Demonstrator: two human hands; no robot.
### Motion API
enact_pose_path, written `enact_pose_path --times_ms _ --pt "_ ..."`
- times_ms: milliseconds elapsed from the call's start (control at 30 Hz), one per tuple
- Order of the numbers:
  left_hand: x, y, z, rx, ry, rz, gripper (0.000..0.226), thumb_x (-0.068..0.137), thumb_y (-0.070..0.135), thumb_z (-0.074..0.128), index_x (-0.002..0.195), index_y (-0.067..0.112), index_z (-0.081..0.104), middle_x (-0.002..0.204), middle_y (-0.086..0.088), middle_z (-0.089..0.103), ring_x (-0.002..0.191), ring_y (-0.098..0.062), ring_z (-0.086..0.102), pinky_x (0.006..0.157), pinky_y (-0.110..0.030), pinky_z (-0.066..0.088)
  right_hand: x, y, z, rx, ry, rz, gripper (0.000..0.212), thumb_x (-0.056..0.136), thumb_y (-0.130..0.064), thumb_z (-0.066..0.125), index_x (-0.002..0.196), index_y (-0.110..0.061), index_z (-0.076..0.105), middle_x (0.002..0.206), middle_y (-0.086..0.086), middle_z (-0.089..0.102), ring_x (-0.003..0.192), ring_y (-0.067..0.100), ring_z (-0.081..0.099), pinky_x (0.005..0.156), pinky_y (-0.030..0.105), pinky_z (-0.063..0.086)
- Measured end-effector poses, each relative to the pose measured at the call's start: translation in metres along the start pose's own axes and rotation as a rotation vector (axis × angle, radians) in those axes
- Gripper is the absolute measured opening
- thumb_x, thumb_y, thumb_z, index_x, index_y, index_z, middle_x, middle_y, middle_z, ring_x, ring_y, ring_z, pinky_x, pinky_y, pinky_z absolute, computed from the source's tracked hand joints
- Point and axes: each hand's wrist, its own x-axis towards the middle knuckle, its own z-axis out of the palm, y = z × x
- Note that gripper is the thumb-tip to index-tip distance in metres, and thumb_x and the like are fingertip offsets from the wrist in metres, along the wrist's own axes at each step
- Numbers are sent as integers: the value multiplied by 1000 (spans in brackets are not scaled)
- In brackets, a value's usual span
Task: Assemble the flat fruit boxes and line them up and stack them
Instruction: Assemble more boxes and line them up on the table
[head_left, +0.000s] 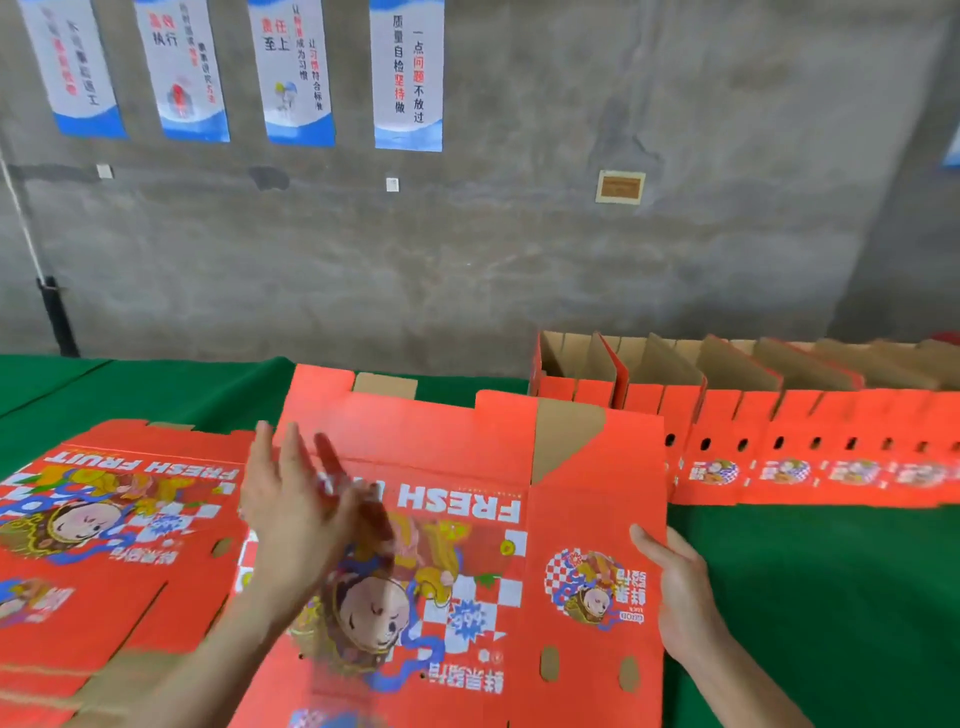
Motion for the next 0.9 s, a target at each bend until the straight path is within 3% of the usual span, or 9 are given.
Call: enact_pose_path --times_ms 67,133,200,267,400,533,667,800,900 --pt "13 5 -2 -60 24 -78 85 78 37 67 139 -11 32 142 -34 34 135 -44 31 110 -48 26 -4 -10 -30 -87 -25 -35 17 91 -8 58 106 -14 63 93 0 70 81 12 66 77 31 49" --pt "19 11 3 -222 -34 -204 63 83 32 72 130 -2 46 117 -23 59 113 -40 54 89 -44 43 -10 -16 -54 -147 -18 -78 16 93 -9 56 107 -10 63 89 1 72 81 16 68 73 29 52" --pt "16 19 10 -349 -106 -256 29 81 32 74 93 7 64 79 -9 65 79 -33 64 59 -32 44 -15 -17 -71 -197 17 -118 17 92 -8 55 99 -19 66 77 -14 73 78 0 68 69 15 52" --pt "8 21 17 -464 -175 -300 25 78 30 76 73 9 63 65 -6 63 63 -26 61 49 -26 42 -17 -16 -86 -181 54 -78 12 91 -9 58 92 -17 68 83 -5 75 77 10 70 74 27 56" --pt "-15 30 24 -632 -237 -363 22 80 24 75 79 5 64 68 -7 67 60 -21 59 59 -32 48 -21 -16 -108 -417 157 -241 4 86 -3 64 85 -7 62 88 22 66 78 25 64 77 38 51" --pt "-42 43 22 -790 -212 -349 10 82 18 71 78 13 63 57 7 67 54 -11 61 49 -20 51 -35 -25 -92 -741 389 -588 49 78 0 72 124 1 54 130 18 50 126 37 40 109 42 26" --pt "-55 43 8 -853 -167 -364 7 86 17 68 81 14 64 70 0 71 66 -23 64 66 -34 53 -43 -55 -79 -872 503 -848 44 77 -17 61 116 3 61 136 27 42 119 47 41 100 42 25" --pt "-67 56 -3 -883 -154 -321 2 87 14 66 85 14 67 74 -4 72 66 -21 65 61 -33 54 -53 -62 -58 -926 256 -936 32 84 -15 64 112 0 64 116 17 58 93 34 58 88 41 43" --pt "-72 65 -7 -936 -156 -313 2 86 11 65 87 13 66 69 4 73 60 -7 67 52 -19 53 -54 -64 -43 -924 -6 -696 35 86 -23 68 117 -12 56 95 2 59 78 23 56 76 31 43"
